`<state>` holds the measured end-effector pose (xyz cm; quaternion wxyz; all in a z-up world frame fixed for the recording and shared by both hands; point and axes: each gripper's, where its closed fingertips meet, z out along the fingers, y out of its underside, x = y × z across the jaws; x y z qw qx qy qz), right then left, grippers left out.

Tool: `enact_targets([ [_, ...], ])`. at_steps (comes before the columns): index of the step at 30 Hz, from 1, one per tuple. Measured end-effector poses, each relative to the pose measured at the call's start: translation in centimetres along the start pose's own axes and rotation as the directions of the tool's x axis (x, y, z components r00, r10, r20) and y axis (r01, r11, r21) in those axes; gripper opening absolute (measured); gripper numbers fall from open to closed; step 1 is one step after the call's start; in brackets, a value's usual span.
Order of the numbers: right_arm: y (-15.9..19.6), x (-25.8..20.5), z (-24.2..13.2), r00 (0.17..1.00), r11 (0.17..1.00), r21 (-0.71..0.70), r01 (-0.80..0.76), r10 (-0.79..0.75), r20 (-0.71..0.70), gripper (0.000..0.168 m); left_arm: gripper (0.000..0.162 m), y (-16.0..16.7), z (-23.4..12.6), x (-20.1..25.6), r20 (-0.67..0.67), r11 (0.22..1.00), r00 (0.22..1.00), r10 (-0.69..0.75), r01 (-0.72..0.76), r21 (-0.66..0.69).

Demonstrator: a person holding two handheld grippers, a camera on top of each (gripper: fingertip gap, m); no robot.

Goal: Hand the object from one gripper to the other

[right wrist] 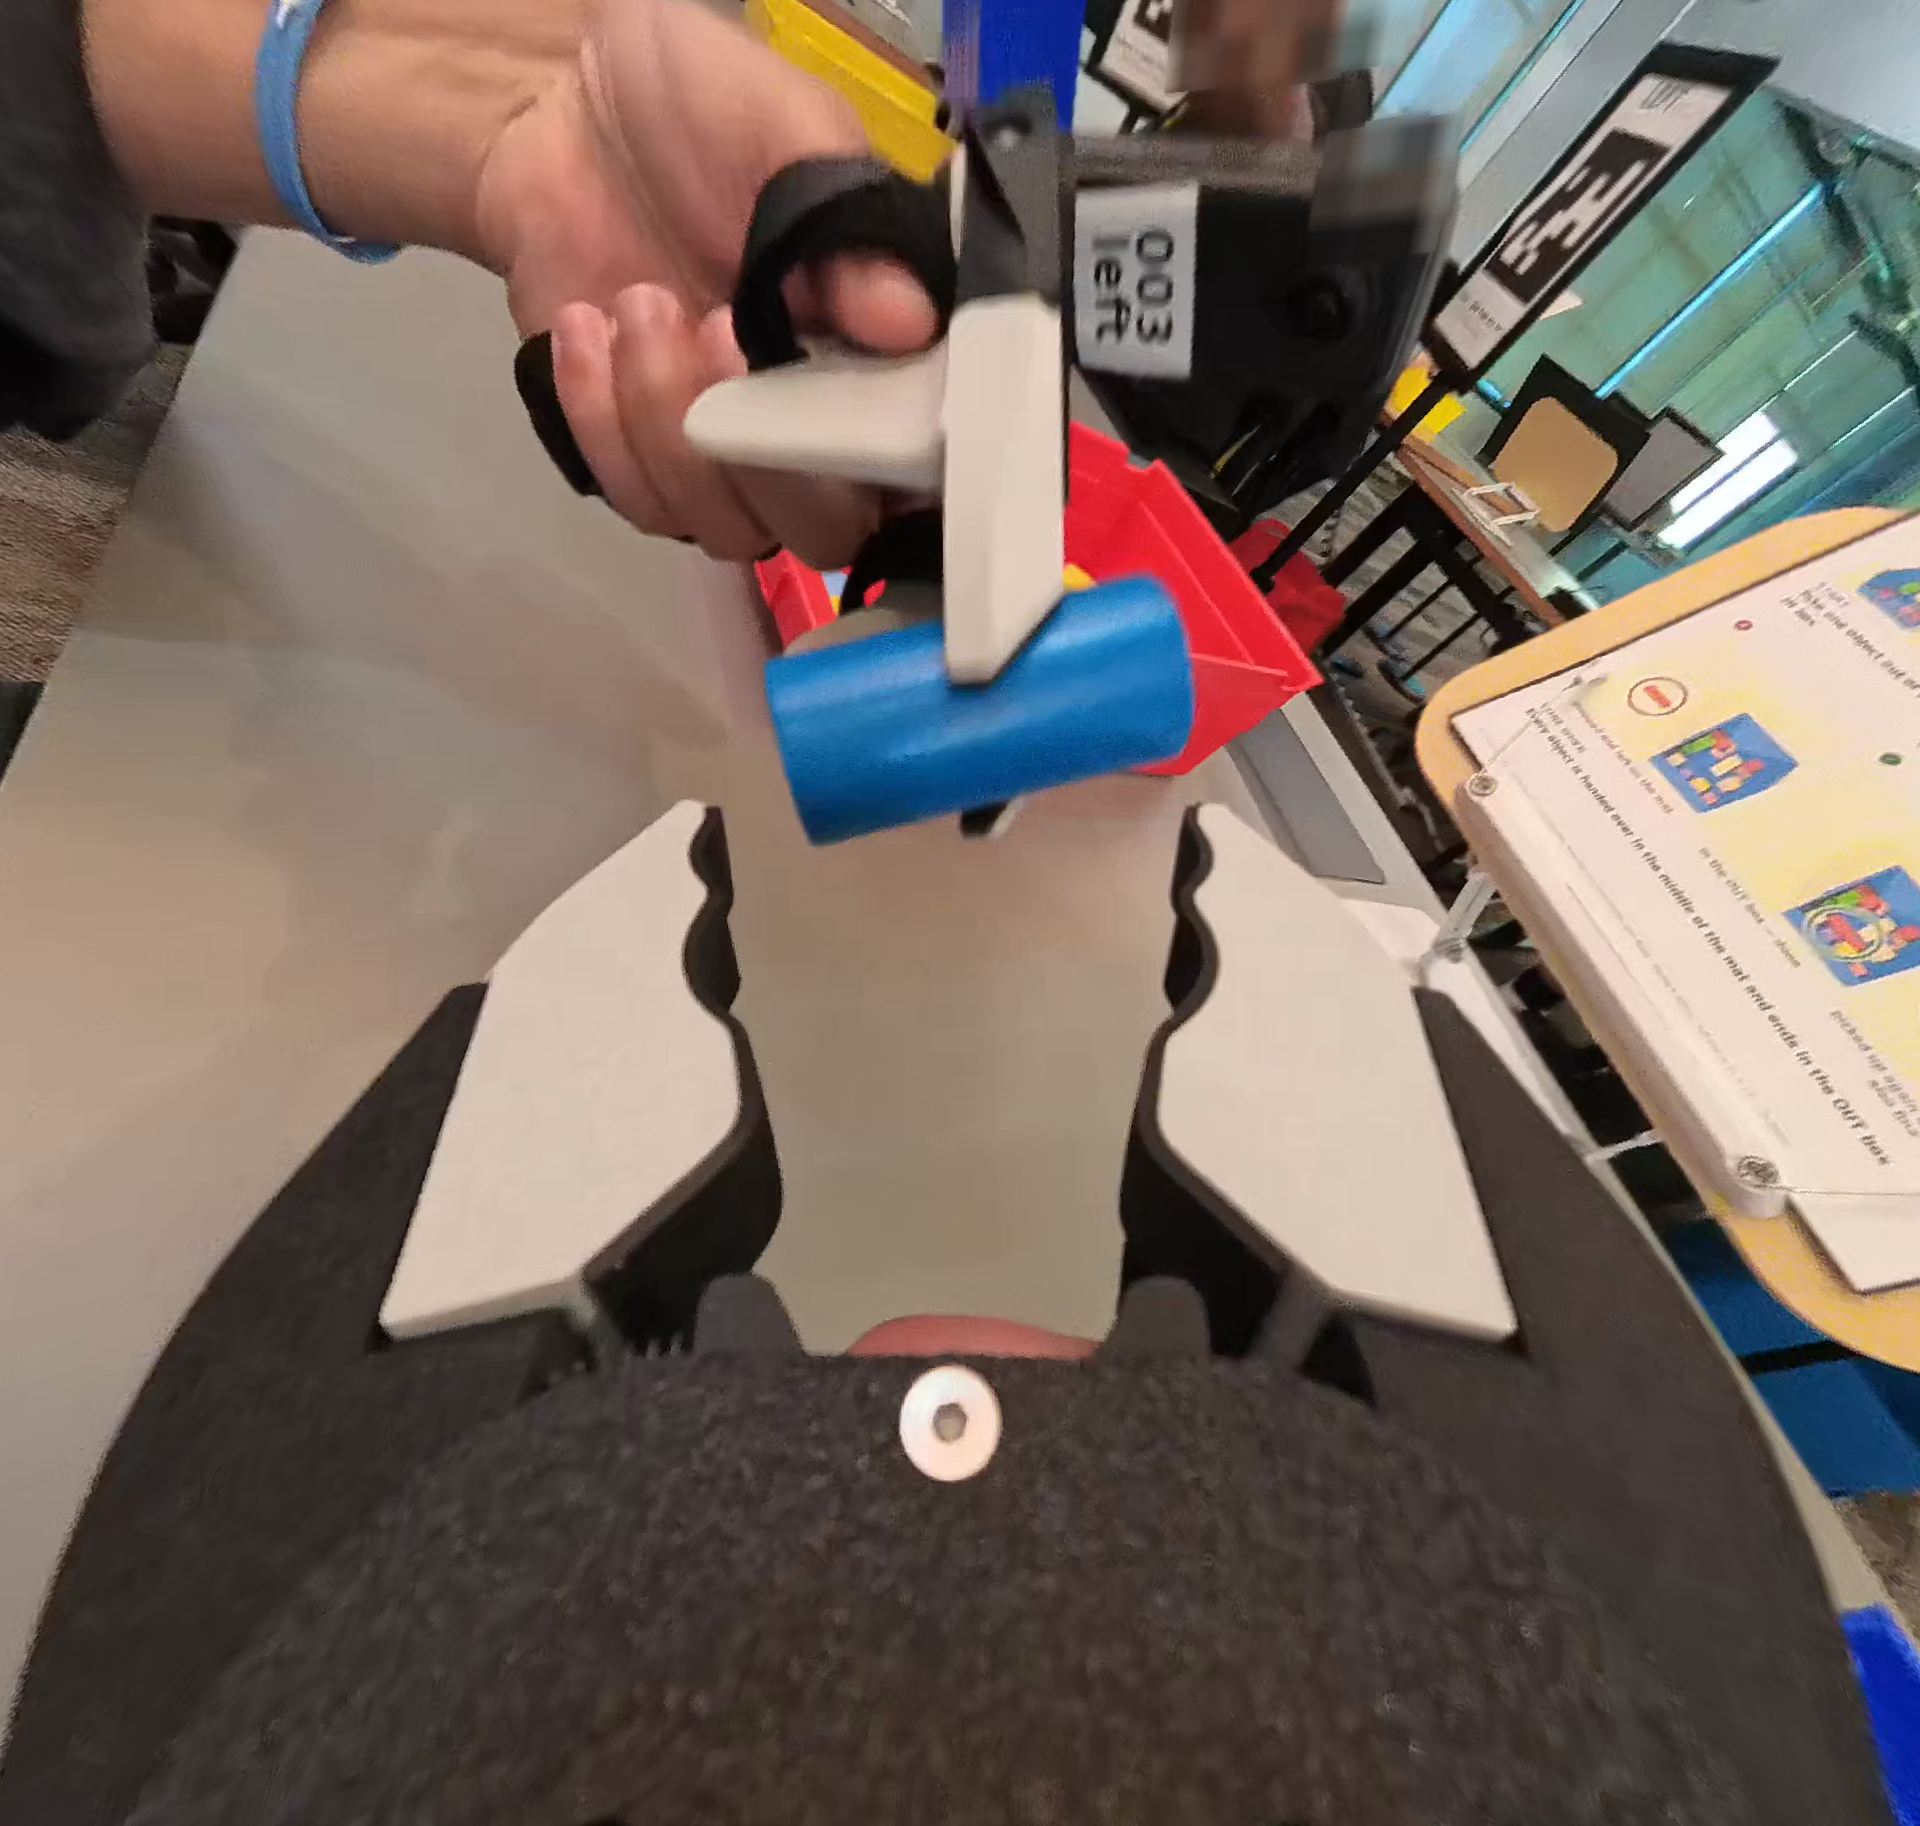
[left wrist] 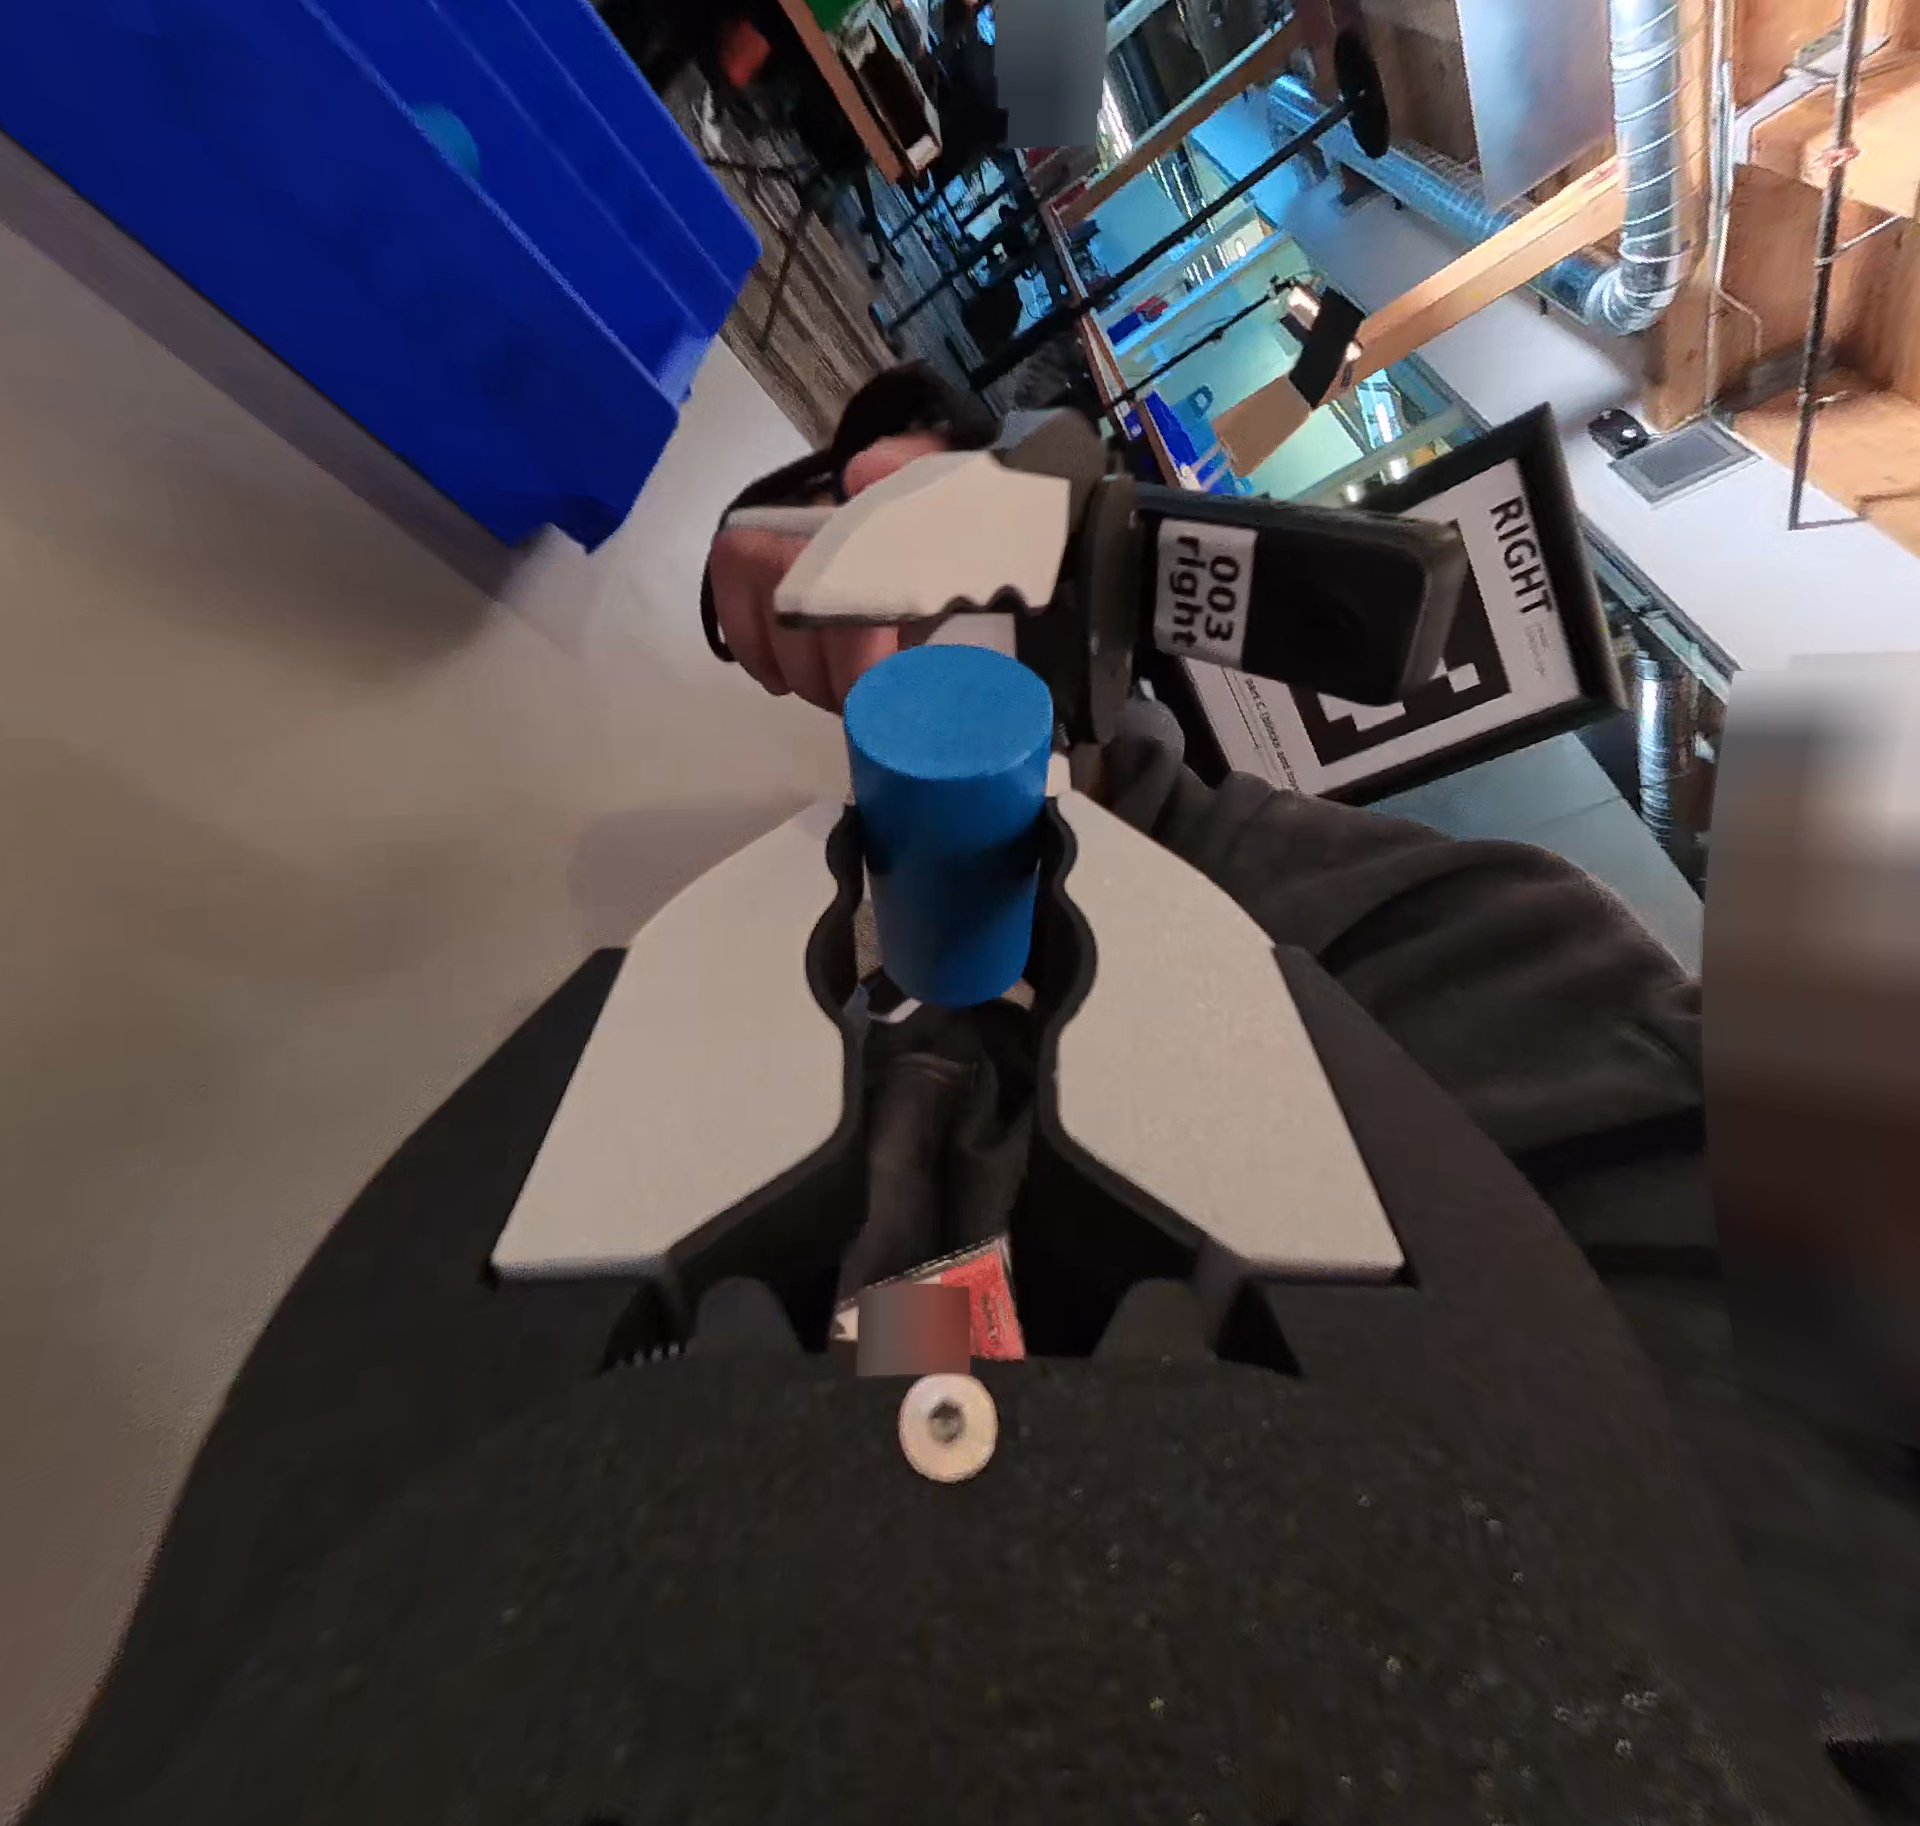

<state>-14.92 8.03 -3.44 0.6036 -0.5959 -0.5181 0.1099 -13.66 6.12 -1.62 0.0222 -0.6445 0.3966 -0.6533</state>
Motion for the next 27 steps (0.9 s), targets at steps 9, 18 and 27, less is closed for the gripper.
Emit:
enact_targets([
  [9,0.2,-1.0,0.2,0.999,1.000,0.014,0.011,-0.011,0.041,0.071,0.032,1.4,1.1,-1.0,-0.184,0.995,0.978,-0.099,0.098,-0.015],
  [18,1.3,3.4,-3.4,0.998,0.997,-0.063,-0.050,0.047,-0.050,0.071,0.051,7.7,-1.0,-1.5,-0.018,0.996,1.000,-0.019,0.021,0.087],
  [27,20.1,15.3,-18.6,0.743,0.599,-0.482,-0.640,0.322,-0.586,0.071,0.041,16.5,-2.1,-5.0,0.345,0.993,0.933,0.105,-0.116,0.010],
])
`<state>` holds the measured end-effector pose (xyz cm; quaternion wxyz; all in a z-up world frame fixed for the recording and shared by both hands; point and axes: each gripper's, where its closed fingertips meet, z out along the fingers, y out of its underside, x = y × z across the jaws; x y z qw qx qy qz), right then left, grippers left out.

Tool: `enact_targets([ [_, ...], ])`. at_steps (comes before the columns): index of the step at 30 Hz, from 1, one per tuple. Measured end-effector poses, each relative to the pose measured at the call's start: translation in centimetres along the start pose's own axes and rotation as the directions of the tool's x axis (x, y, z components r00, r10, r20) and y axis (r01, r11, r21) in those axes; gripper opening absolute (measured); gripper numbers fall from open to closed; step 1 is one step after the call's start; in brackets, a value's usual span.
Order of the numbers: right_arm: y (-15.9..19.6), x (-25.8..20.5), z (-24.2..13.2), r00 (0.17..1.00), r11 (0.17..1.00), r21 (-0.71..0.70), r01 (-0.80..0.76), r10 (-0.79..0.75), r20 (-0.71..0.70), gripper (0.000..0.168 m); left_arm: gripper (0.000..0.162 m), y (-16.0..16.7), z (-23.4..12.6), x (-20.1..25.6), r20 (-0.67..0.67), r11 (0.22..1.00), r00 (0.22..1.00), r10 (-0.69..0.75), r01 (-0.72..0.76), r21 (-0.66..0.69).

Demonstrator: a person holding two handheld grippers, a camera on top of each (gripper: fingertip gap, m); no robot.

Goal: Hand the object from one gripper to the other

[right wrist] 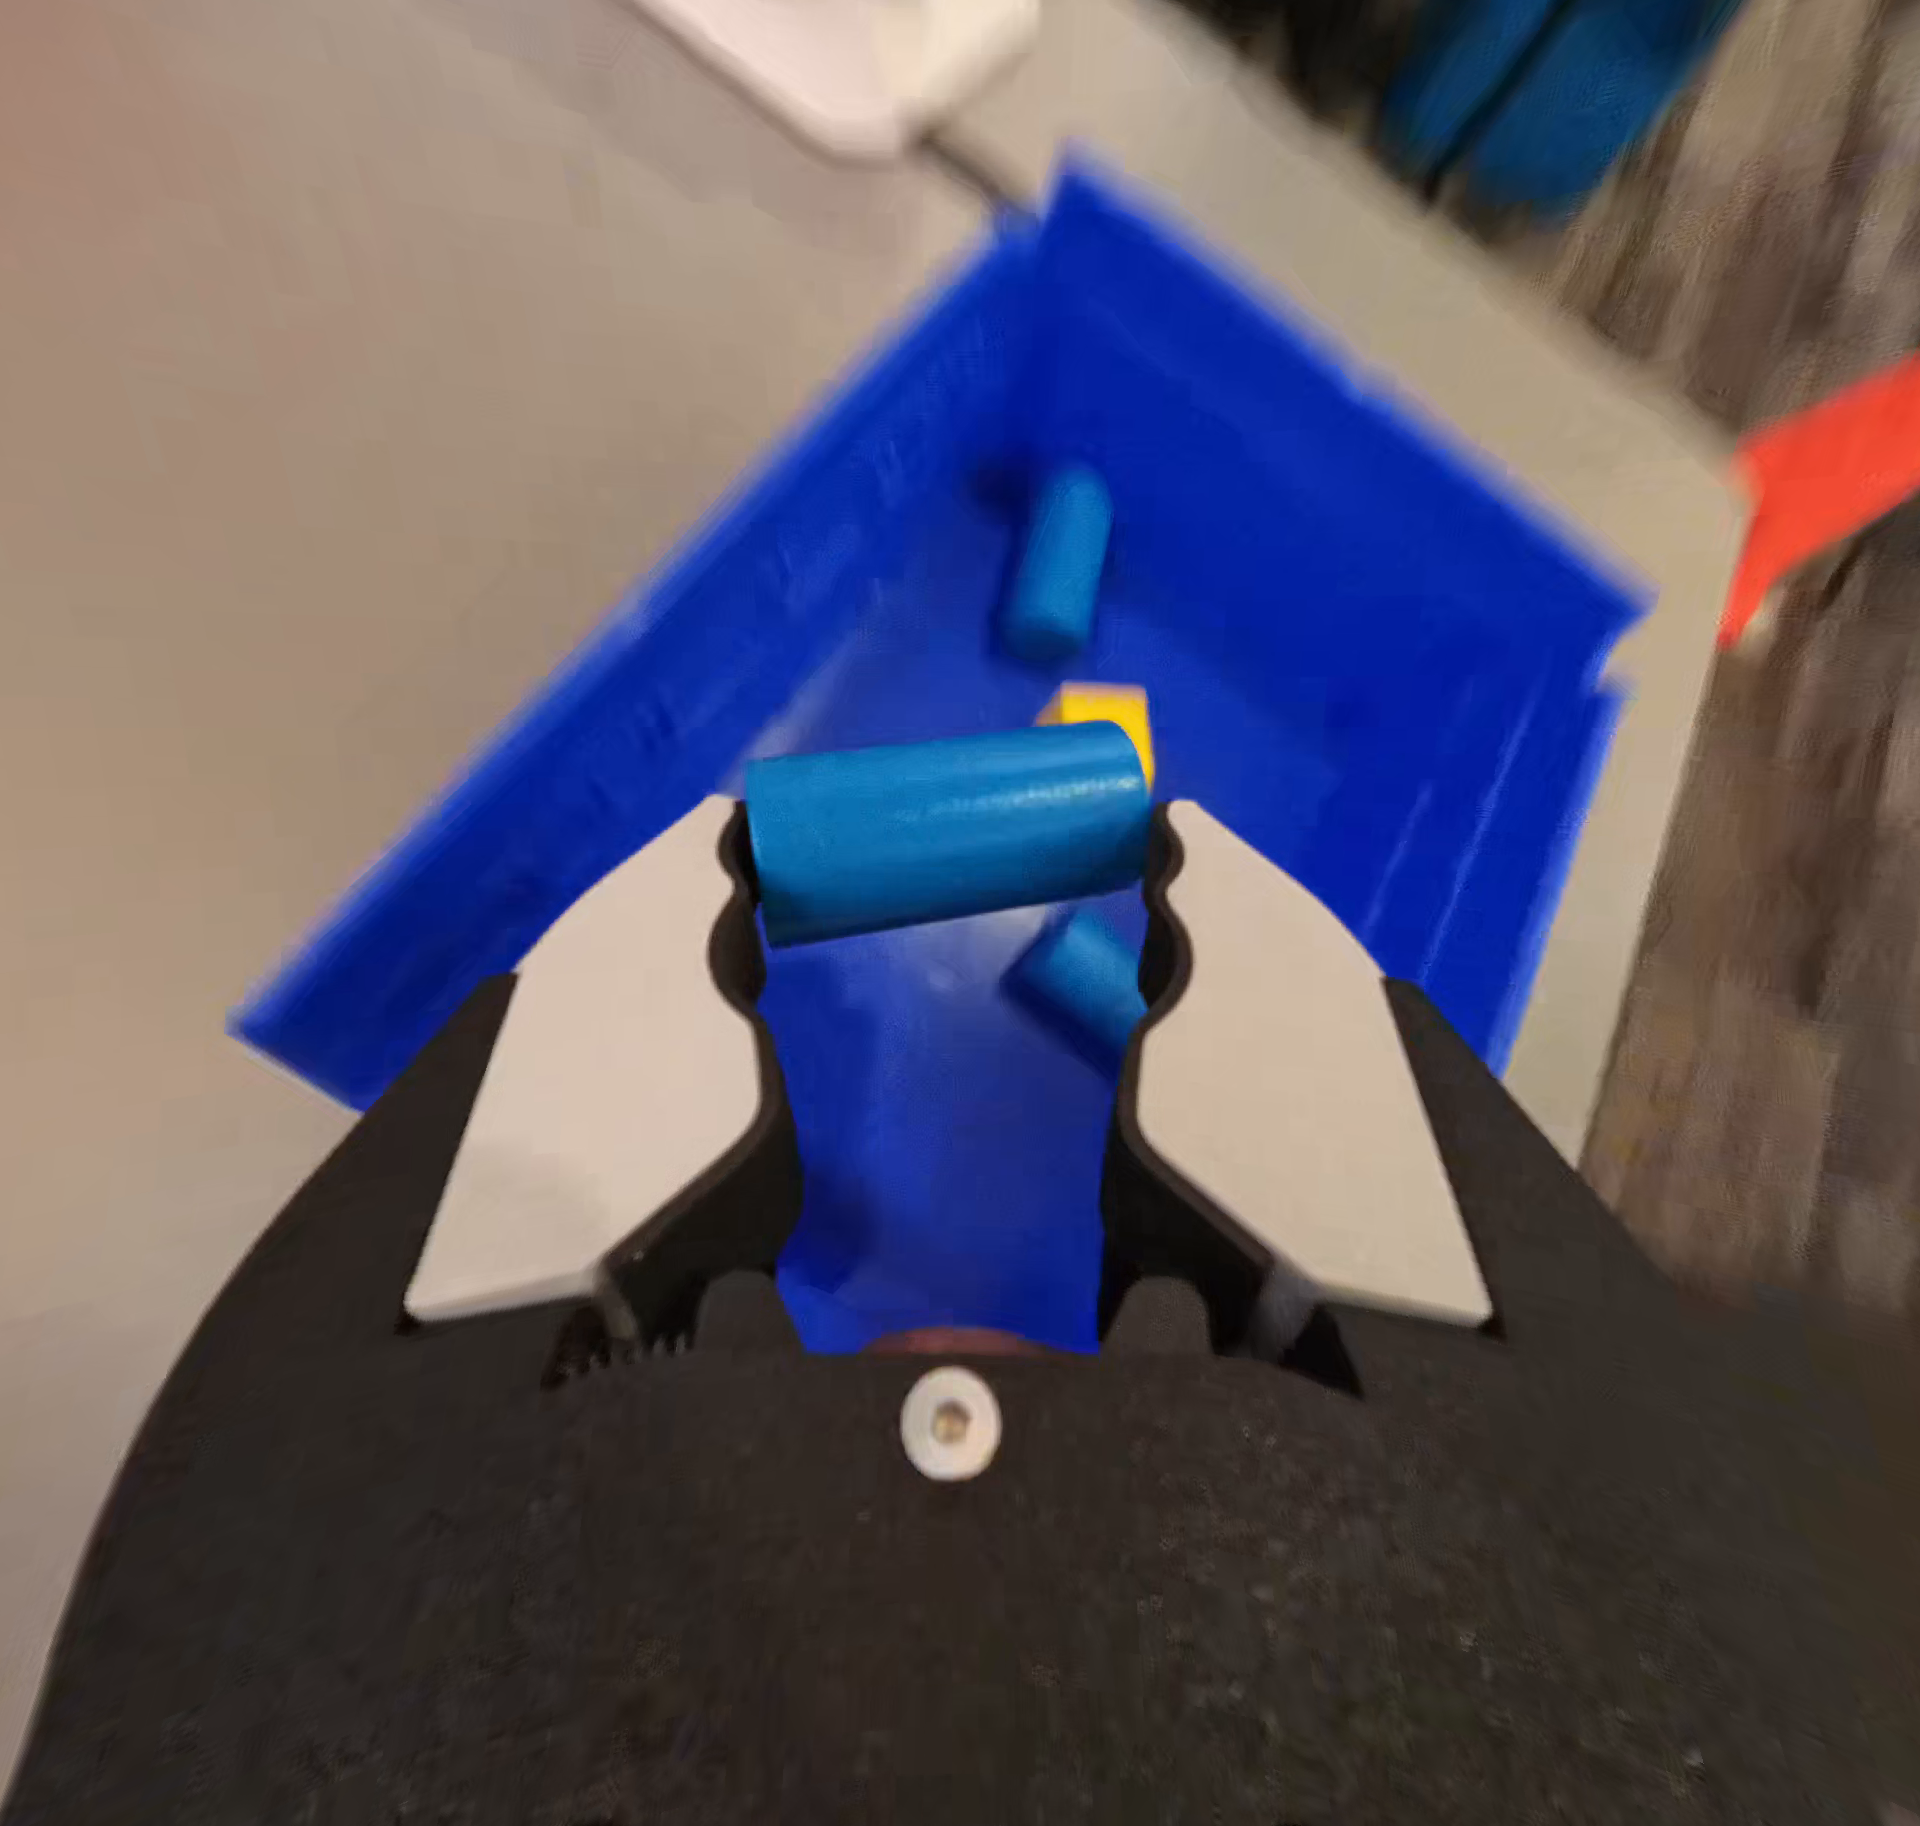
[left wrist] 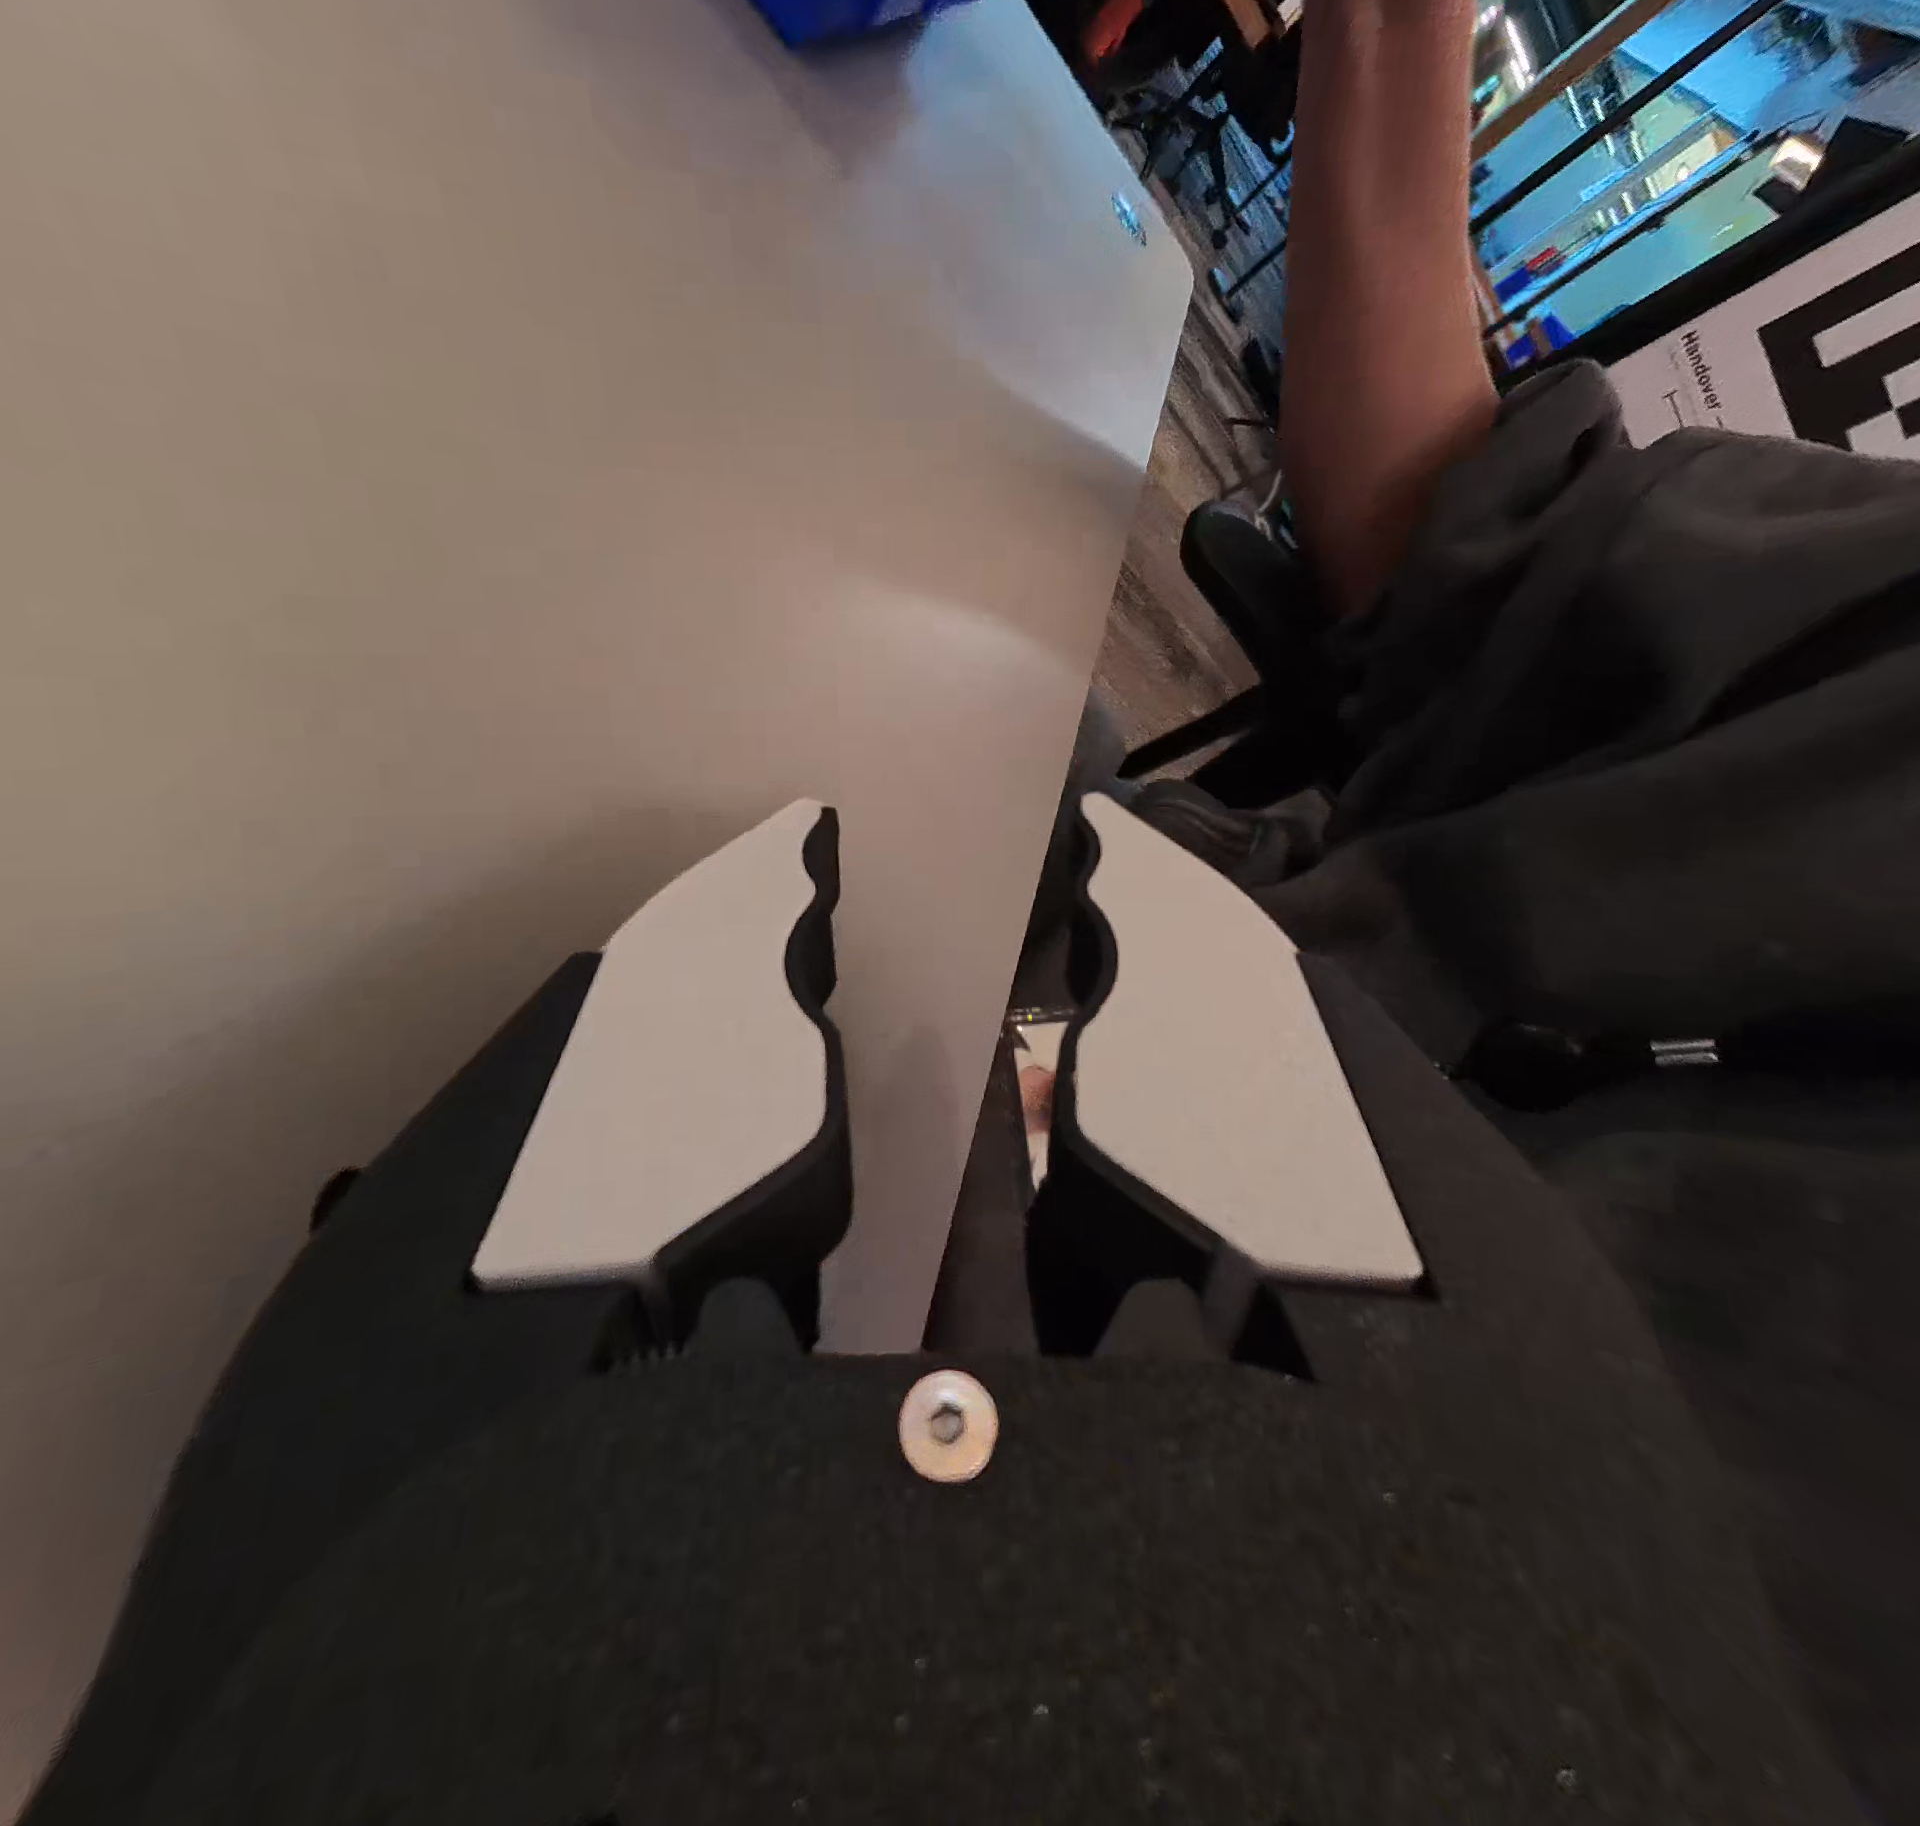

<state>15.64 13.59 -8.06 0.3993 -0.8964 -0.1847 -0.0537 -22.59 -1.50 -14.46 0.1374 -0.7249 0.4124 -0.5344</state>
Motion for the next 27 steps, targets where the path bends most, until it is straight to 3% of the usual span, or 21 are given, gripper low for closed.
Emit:
enact_targets([
  [3,5.2,-0.7,2.8,0.982,0.940,-0.296,-0.171,0.186,0.025,0.072,0.041,-1.2,-0.3,-0.1,0.026,0.999,0.999,0.039,-0.040,0.032],
  [10,8.2,-4.6,4.2,0.959,0.768,-0.601,-0.222,0.285,0.009,0.072,0.041,-1.0,-0.4,-0.3,-0.025,0.999,0.999,-0.039,0.040,0.035],
  [17,9.1,-6.2,4.1,0.965,0.677,-0.718,-0.162,0.261,0.028,0.072,0.041,-0.5,-0.6,-0.5,-0.003,0.999,1.000,-0.029,0.030,0.016],
  [27,9.4,-7.0,4.7,0.908,0.666,-0.727,-0.168,0.392,0.149,0.073,0.041,-0.4,-0.2,-0.2,-0.005,1.000,1.000,-0.026,0.026,0.006],
])
